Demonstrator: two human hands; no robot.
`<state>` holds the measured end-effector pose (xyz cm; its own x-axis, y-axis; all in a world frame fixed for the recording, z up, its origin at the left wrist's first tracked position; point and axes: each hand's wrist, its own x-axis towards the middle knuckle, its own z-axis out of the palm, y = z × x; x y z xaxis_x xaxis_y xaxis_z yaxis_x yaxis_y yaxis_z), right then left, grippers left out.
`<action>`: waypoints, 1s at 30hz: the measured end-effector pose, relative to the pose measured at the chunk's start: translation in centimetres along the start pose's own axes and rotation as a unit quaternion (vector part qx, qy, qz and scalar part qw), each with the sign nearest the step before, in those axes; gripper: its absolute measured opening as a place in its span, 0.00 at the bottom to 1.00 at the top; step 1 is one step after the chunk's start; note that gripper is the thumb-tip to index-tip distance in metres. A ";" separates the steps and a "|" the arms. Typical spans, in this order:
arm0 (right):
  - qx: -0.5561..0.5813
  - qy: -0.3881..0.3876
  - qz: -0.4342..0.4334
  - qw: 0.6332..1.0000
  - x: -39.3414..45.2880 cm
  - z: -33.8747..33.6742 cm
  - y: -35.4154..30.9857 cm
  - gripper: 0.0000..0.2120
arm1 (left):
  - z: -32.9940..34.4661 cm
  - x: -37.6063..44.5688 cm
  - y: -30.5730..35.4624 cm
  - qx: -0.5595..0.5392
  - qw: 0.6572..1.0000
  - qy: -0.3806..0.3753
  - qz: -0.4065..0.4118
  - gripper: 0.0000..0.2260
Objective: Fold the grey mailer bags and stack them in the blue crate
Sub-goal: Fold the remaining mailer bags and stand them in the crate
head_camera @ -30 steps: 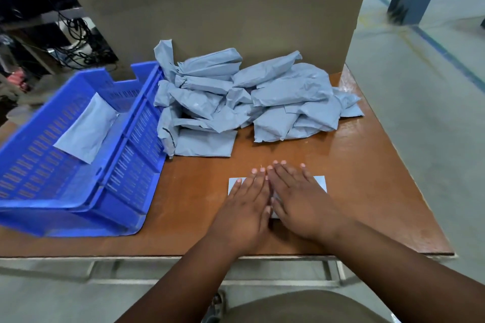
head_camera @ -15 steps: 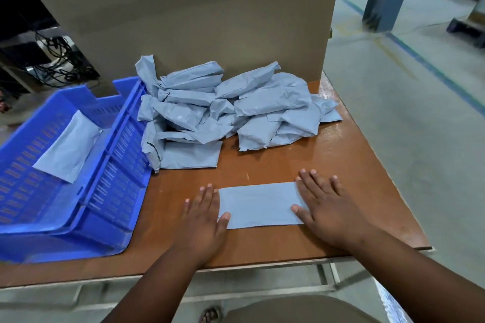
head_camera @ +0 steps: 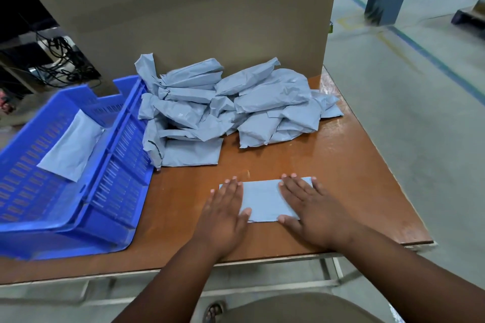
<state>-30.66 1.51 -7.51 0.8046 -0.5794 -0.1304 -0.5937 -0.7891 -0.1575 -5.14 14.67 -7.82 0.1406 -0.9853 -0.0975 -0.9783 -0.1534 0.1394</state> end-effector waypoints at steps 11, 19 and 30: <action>0.049 0.011 -0.015 0.999 1.0 -3.6 0.7 0.36 | -7.1 4.2 0.3 -0.024 0.996 0.028 0.078 0.25; 0.004 0.024 -0.136 0.990 2.0 -3.7 -3.4 0.26 | -3.8 0.3 -1.0 0.000 0.996 0.082 -0.048 0.16; 0.086 0.104 -0.037 0.990 6.4 -5.3 -9.0 0.11 | -5.2 -2.9 -0.9 -0.379 0.830 0.127 -0.389 0.17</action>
<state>-20.09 3.86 -1.76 0.8200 -0.5654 0.0891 -0.5124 -0.7944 -0.3261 -3.90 17.24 -2.50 0.8066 -0.5357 -0.2500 -0.2139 -0.6588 0.7213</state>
